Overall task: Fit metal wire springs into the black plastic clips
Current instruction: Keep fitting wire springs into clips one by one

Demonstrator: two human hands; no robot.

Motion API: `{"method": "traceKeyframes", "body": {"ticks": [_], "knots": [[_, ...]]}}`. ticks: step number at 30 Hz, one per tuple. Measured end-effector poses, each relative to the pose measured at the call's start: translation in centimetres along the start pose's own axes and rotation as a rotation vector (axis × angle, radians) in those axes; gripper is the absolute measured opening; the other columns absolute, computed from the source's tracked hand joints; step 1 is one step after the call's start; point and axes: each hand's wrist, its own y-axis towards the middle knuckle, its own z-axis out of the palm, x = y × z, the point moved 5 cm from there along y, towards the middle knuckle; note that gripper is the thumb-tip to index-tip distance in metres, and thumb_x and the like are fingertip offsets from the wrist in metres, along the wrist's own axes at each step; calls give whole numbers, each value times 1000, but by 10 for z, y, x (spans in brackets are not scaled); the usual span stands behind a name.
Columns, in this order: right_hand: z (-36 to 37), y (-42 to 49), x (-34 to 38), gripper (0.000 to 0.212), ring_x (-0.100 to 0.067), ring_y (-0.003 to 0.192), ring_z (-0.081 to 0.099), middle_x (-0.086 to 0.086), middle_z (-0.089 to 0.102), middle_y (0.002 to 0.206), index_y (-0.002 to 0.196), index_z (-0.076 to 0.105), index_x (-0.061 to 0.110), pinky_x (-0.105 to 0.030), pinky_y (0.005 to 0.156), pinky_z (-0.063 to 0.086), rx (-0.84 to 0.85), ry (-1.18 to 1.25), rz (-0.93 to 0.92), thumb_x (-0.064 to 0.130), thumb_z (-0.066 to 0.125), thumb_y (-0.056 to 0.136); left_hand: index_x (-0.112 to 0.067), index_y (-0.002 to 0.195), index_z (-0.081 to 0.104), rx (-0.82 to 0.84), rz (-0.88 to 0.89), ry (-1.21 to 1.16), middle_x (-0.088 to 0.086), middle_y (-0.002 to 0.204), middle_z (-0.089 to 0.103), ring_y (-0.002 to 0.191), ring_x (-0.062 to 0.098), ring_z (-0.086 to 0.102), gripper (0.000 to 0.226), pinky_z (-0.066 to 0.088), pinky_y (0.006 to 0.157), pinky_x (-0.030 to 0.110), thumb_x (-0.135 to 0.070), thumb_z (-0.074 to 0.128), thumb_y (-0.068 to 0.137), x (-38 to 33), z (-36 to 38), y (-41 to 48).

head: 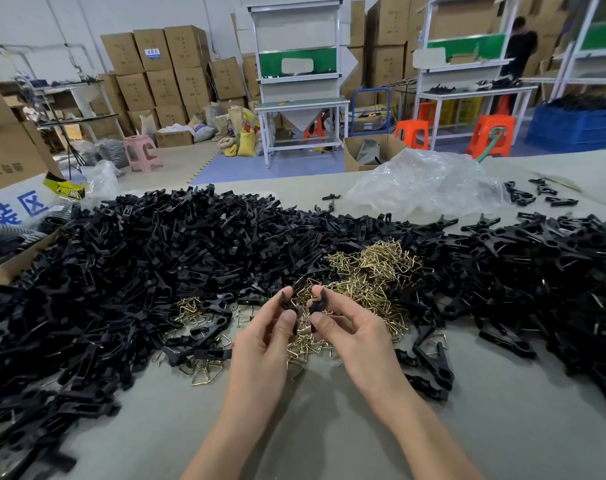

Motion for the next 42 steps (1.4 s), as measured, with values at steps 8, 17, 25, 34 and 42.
{"method": "traceKeyframes", "body": {"ticks": [8, 17, 25, 34, 42], "knots": [[2, -3, 0, 38, -4, 102, 71, 12, 77, 111, 127, 69, 22, -13, 86, 52, 44, -55, 2, 2, 67, 94, -50, 122, 51, 79, 7, 123, -17, 114, 68, 105, -4, 64, 51, 48, 90, 13, -4, 53, 100, 3, 4, -2], [1, -2, 0, 37, -9, 102, 72, 6, 78, 109, 124, 70, 22, -15, 87, 52, 45, -37, 3, 1, 69, 93, -30, 108, 68, 29, -32, -4, -13, 95, 74, 85, 1, 69, 30, 52, 70, 12, -4, 65, 94, 7, -3, 0], [3, -3, 2, 32, 0, 98, 71, 15, 77, 104, 123, 68, 26, -11, 84, 51, 58, -21, -6, 13, 68, 94, -44, 101, 75, 38, -19, 16, -11, 95, 76, 89, 5, 71, 33, 53, 71, 12, -13, 67, 92, 8, -6, -1], [7, -5, 5, 27, -6, 88, 66, -18, 68, 111, 114, 75, 32, -25, 79, 58, 140, -43, 3, 16, 70, 93, -36, 103, 73, 93, 88, 138, -15, 102, 74, 100, 5, 69, 34, 53, 87, 21, -5, 61, 96, 4, -9, 1], [-13, 1, 8, 16, -13, 88, 72, 8, 75, 95, 97, 75, 36, -22, 78, 58, -123, 82, -29, 29, 71, 82, -37, 117, 60, 41, 234, 621, -24, 106, 62, 102, -7, 57, 21, 43, 91, 15, -30, 56, 99, 4, -16, 0]]}}
